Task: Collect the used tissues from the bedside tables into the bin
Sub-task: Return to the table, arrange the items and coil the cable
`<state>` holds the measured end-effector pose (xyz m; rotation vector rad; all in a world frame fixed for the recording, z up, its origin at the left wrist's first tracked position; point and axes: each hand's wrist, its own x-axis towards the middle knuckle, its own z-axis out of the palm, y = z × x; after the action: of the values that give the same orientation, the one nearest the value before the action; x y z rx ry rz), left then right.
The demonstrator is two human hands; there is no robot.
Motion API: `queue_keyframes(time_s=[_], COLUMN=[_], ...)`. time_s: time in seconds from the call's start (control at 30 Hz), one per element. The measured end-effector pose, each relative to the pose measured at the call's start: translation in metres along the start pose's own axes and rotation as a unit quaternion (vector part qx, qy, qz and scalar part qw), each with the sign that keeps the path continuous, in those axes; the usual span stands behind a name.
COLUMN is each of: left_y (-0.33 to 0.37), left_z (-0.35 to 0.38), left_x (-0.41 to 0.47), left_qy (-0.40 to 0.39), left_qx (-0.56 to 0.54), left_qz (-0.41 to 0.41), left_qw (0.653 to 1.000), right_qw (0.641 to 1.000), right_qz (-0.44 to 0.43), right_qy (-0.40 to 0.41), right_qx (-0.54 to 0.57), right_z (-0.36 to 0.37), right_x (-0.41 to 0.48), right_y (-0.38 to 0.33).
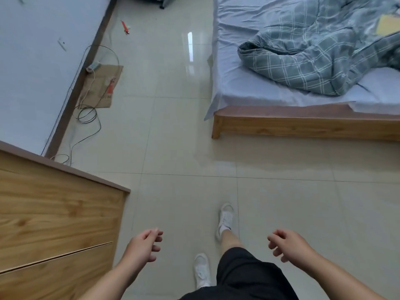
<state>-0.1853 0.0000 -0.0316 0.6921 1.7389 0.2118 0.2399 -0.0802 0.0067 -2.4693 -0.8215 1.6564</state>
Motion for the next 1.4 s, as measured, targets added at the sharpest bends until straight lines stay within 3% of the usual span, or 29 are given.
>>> queue_keyframes(time_s=[0.27, 0.4, 0.6, 0.77, 0.9, 1.2, 1.4], left_y=[0.135, 0.18, 0.24, 0.331, 0.445, 0.696, 0.787], left_z=[-0.017, -0.035, -0.078, -0.124, -0.169, -0.225, -0.23], left_x=[0.055, 0.07, 0.132, 0.235, 0.293, 0.402, 0.47], left_qy=[0.011, 0.041, 0.057, 0.04, 0.016, 0.0, 0.014], left_qx=[0.015, 0.002, -0.041, -0.028, -0.001, 0.008, 0.012], left_qz=[-0.002, -0.023, -0.056, -0.036, 0.011, 0.114, 0.108], left_qw=[1.0, 0.999, 0.996, 0.998, 1.0, 0.993, 0.994], right_qw=[1.0, 0.996, 0.984, 0.98, 0.99, 0.999, 0.998], right_qz=[-0.001, -0.052, -0.147, -0.164, -0.121, 0.032, 0.012], right_qy=[-0.029, -0.059, -0.016, 0.006, 0.018, 0.009, 0.005], right_qx=[0.008, -0.041, 0.099, 0.109, 0.074, 0.004, 0.056], right_z=[-0.048, -0.091, -0.142, -0.138, -0.133, -0.157, -0.201], right_x=[0.104, 0.138, 0.192, 0.246, 0.271, 0.338, 0.406], right_y=[-0.109, -0.236, -0.456, -0.586, -0.628, -0.632, -0.752])
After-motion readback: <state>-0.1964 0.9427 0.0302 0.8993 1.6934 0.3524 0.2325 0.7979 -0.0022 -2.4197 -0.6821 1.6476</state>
